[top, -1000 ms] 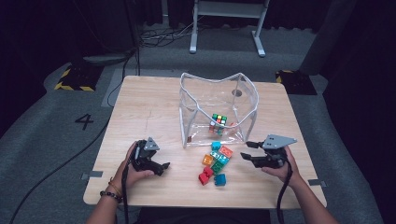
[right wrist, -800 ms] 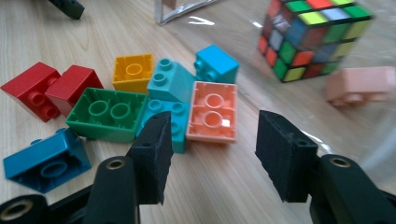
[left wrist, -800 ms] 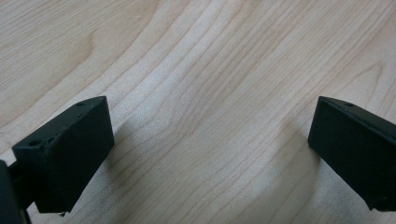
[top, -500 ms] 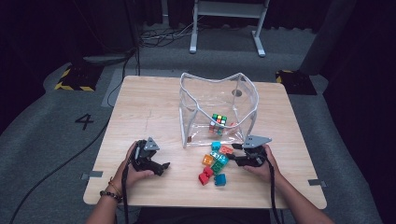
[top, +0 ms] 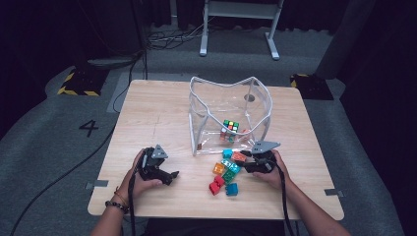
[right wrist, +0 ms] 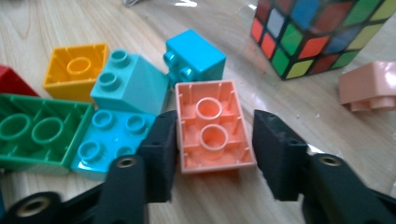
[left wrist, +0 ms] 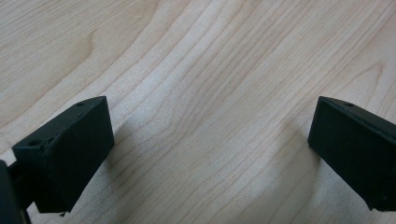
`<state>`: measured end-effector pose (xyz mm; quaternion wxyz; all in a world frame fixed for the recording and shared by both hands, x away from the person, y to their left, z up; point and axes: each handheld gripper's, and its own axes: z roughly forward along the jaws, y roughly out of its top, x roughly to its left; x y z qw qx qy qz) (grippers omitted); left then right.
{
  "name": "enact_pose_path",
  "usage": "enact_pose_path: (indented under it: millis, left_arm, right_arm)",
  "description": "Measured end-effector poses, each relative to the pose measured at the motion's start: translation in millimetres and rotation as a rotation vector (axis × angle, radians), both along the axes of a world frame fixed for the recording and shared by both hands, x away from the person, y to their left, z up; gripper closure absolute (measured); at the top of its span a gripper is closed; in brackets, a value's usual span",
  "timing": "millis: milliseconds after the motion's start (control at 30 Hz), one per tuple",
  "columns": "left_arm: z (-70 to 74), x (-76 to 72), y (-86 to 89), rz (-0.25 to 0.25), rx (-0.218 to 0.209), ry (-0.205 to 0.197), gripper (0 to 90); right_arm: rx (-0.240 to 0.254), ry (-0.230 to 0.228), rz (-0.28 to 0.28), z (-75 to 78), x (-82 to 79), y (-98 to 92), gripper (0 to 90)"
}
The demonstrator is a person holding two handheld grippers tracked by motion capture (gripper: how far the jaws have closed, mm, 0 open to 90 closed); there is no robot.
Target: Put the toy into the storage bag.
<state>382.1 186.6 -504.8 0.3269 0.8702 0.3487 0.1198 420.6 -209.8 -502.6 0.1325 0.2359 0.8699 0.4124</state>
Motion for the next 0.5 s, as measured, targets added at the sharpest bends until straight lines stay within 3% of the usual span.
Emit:
enact_pose_path:
  millis: [200, 367, 500]
  left_arm:
    - [0.0, 0.0, 0.0, 0.000, 0.000, 0.000, 0.4]
    - [0.0, -0.1, 0.0, 0.000, 0.000, -0.001, 0.4]
    - [0.0, -0.1, 0.0, 0.000, 0.001, -0.001, 0.4]
  right_arm:
    - [-0.017, -0.022, 0.006, 1.6, -2.4, -5.5, 58.9]
    - [0.017, -0.004, 0.012, 9.4, -4.0, -15.7, 59.0]
    - [0.016, -0.030, 0.006, 17.2, -9.0, -24.8, 59.0]
